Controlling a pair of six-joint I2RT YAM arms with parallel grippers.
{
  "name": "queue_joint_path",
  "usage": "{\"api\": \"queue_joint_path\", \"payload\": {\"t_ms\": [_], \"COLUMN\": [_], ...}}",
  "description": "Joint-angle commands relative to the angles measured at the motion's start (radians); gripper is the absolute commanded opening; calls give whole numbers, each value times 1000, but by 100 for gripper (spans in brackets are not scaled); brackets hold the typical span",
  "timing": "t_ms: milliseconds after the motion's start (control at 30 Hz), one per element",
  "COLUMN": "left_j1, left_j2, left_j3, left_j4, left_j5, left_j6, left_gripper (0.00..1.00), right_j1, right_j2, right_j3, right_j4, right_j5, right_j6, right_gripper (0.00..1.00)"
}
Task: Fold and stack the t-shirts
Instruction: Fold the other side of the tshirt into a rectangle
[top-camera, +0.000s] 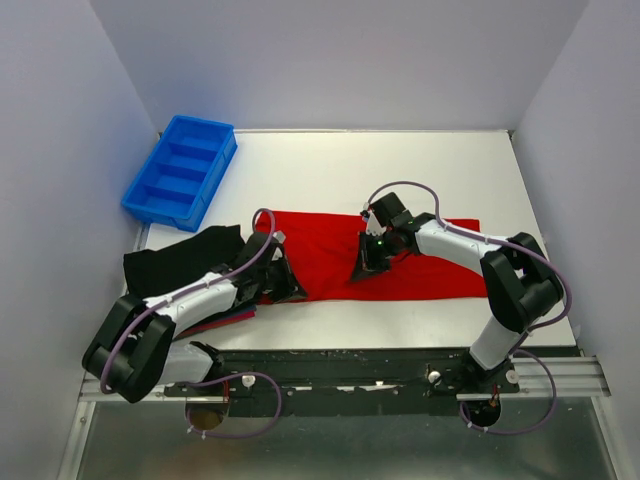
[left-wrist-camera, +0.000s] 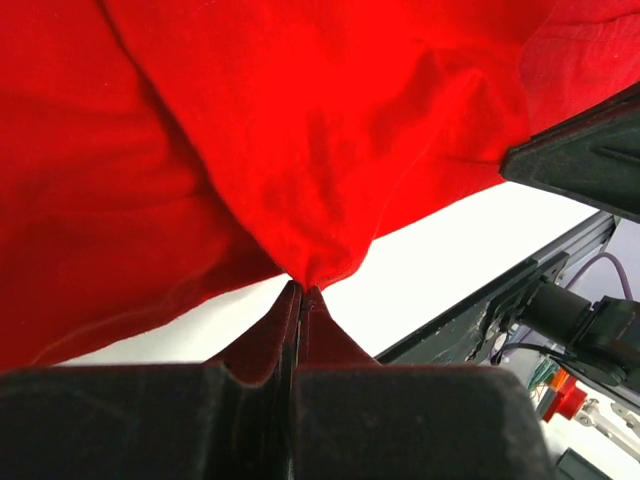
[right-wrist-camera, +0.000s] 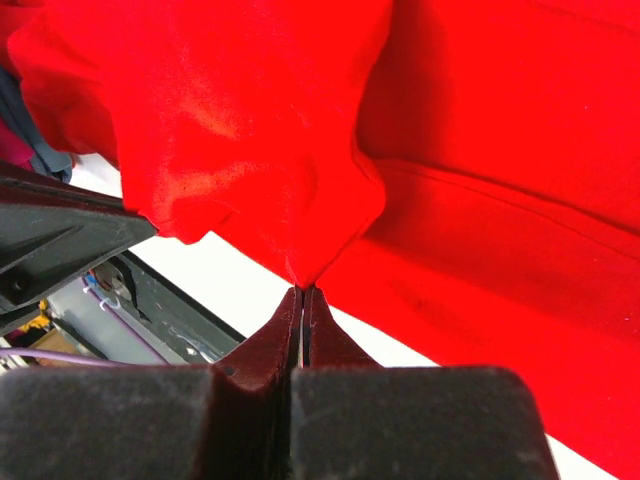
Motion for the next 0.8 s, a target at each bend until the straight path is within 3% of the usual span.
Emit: {"api": "queue_joint_path", "payload": {"t_ms": [0, 400, 767], "left_j1": [-3, 85, 150], "left_j2": [-52, -97, -156], "left_j3": [4, -21, -56], "left_j4": [-42, -77, -120], "left_j5": [-2, 139, 178], "left_j6": [3, 14, 28], "left_gripper": [0, 0, 0], "right_j1": [-3, -8, -17], "right_j2": [-12, 7, 41], "right_j3": [-1, 29, 45], "right_j4": [-23, -60, -92], "right_j5": [-27, -58, -78], "right_j6": [2, -15, -39], "right_gripper": [2, 1, 5]}}
